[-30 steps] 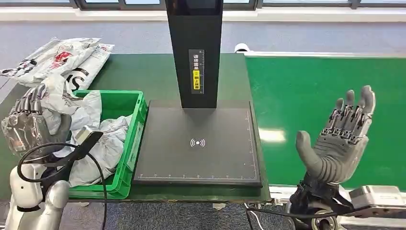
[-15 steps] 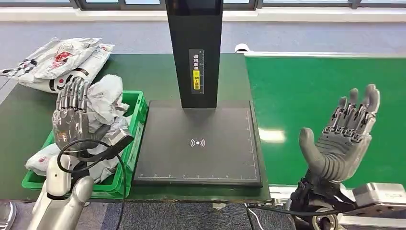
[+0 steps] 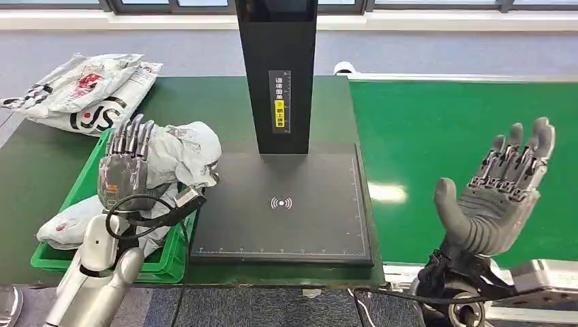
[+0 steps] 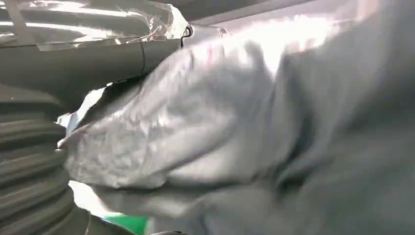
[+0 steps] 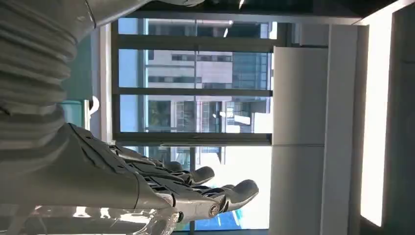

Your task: Moved the parcel from conveyor to table for the left to box.

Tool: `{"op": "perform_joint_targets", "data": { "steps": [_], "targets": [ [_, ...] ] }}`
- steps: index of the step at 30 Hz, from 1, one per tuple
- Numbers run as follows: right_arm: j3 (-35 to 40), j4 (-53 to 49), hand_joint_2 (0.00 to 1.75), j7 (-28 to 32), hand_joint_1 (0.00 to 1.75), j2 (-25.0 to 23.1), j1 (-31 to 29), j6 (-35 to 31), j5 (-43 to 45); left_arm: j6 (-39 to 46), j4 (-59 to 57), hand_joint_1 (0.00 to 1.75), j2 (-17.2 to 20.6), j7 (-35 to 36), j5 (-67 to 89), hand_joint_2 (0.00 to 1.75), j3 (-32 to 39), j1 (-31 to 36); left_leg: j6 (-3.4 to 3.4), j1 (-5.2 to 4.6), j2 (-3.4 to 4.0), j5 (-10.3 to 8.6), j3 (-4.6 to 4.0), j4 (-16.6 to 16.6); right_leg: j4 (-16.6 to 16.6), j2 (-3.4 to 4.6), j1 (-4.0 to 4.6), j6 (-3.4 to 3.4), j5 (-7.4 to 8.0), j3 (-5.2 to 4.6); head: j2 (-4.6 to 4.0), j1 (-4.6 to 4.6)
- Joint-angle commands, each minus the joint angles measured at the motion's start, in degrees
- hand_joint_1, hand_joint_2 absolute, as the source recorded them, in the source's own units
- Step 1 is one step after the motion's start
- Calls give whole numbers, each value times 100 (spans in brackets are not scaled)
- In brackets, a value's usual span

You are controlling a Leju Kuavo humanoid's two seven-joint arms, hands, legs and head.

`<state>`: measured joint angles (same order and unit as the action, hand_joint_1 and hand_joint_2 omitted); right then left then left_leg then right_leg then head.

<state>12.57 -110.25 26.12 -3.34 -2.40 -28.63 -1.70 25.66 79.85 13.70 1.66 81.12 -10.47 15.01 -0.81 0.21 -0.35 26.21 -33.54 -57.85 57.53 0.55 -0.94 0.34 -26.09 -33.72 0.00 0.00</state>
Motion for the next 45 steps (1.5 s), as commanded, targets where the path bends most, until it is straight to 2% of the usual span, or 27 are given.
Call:
{"op": "perform_joint_targets", "data": {
  "steps": [1,4,5,6,7,11,14,18,21,23,24,28,29,30,31,32,33,34,37,38,39,40,42,43,45],
  "targets": [
    [-246,181,175,32,0,159,-33,59,18,-502,-1048,0,501,726,888,175,175,13,0,3,5,-2,13,10,-11,0,5,-4,3,14,-2,0],
    [-284,126,175,61,0,143,46,63,23,-733,-1150,0,786,1160,888,175,338,-115,-2,3,11,0,13,8,-8,7,9,-3,2,14,0,0],
    [-287,113,175,61,0,143,57,68,23,-679,-1165,0,796,1032,888,175,477,-153,-3,7,20,0,21,15,-16,13,14,-6,5,19,0,0],
    [-286,115,175,56,0,146,53,86,25,-841,-1189,0,1107,1497,888,175,275,-188,-4,5,21,2,18,11,-10,16,13,-5,3,14,0,0],
    [-294,116,175,51,0,137,48,92,20,-769,-1213,0,1206,1455,888,175,528,-289,-4,4,17,2,14,8,-5,13,11,-4,1,11,-2,0],
    [-296,118,175,47,0,133,42,95,16,-720,-1228,0,1216,1324,888,175,669,-323,-8,11,28,2,21,16,-15,23,22,-11,3,16,0,0],
    [-330,70,175,37,0,83,64,107,-7,-1057,-1353,0,1646,1903,888,175,701,-428,-9,9,15,-1,18,13,-12,13,21,-12,1,15,-2,0],
    [-377,57,175,47,0,60,154,166,-8,-1244,-1681,0,2192,2167,888,175,1105,-774,-22,17,43,9,19,9,-3,46,28,-21,4,7,0,0],
    [-381,63,175,56,0,59,160,172,-4,-1201,-1687,0,2202,2115,888,175,1178,-818,-38,20,64,17,36,18,-8,65,38,-37,3,14,0,0],
    [-381,63,175,56,0,59,160,172,-4,-1201,-1687,0,2202,2115,888,175,1178,-818,-41,21,52,15,34,14,-4,53,40,-40,-3,12,0,0],
    [-387,80,175,61,0,56,149,190,8,-1353,-1591,0,2274,2351,888,175,1033,-859,-41,24,53,15,39,18,-9,52,42,-41,-3,16,-2,0],
    [-379,149,175,68,0,40,89,244,48,-916,-1369,0,2296,2444,888,175,1547,-1220,-54,36,82,26,39,15,-4,82,46,-55,0,11,0,0],
    [-375,149,175,58,0,31,81,240,54,-519,-1146,0,2037,2333,888,175,1931,-1293,-56,36,86,26,46,22,-8,83,46,-58,0,16,0,0],
    [-371,139,175,53,0,30,84,234,53,-319,-1019,0,1934,2267,888,175,2082,-1314,-61,39,87,30,47,18,-3,85,44,-62,-5,16,0,0],
    [-350,127,175,36,0,28,77,246,55,-107,-699,0,2031,2663,888,175,1993,-1459,-65,41,89,32,54,24,-7,84,44,-68,-7,21,0,0],
    [-339,112,175,27,0,17,76,231,46,246,-474,0,1686,2534,888,175,2371,-1410,-66,43,86,32,54,21,-3,79,44,-75,-9,19,-2,0],
    [-328,63,175,19,0,4,107,174,20,971,-247,0,1012,1787,577,175,3042,-1113,-68,50,88,35,54,20,-6,82,50,-76,-9,18,-2,0],
    [-315,45,175,9,0,7,120,145,12,1345,-85,0,785,1234,86,175,3202,-965,-69,46,66,29,49,20,-3,62,46,-75,-11,18,0,0],
    [-256,63,175,26,0,68,120,69,60,1434,647,0,175,-541,-1704,175,3430,-310,-71,53,28,22,29,8,1,28,54,-75,-14,8,0,0],
    [-223,105,175,41,0,81,97,97,93,1434,876,0,-127,-1170,-1903,175,3708,-187,-67,51,-18,14,25,9,-3,-19,52,-74,-20,19,0,0],
    [-201,164,175,51,0,63,75,82,95,1434,972,0,-232,-1272,-1938,175,3719,-176,-71,55,-8,21,29,3,1,-6,58,-79,-22,17,0,0],
    [-191,183,175,56,0,59,69,82,95,1434,1007,0,-247,-1258,-1922,175,3708,-199,-66,56,-27,16,24,4,-4,-27,60,-74,-23,25,0,0],
    [-185,200,175,67,0,61,62,76,94,1434,1056,0,-243,-1237,-1931,175,3710,-253,-66,47,-4,17,33,13,-6,-2,50,-74,-17,31,-2,0],
    [-170,215,175,87,0,63,48,68,107,1434,1204,0,-377,-1737,-2619,175,3758,-153,-67,43,9,22,36,12,-4,14,50,-74,-16,32,-2,0],
    [-125,285,175,103,0,56,3,69,145,1434,1385,0,-510,-2167,-3065,175,3602,83,-68,46,1,21,34,10,-4,3,54,-73,-14,36,0,2]
  ]
}}
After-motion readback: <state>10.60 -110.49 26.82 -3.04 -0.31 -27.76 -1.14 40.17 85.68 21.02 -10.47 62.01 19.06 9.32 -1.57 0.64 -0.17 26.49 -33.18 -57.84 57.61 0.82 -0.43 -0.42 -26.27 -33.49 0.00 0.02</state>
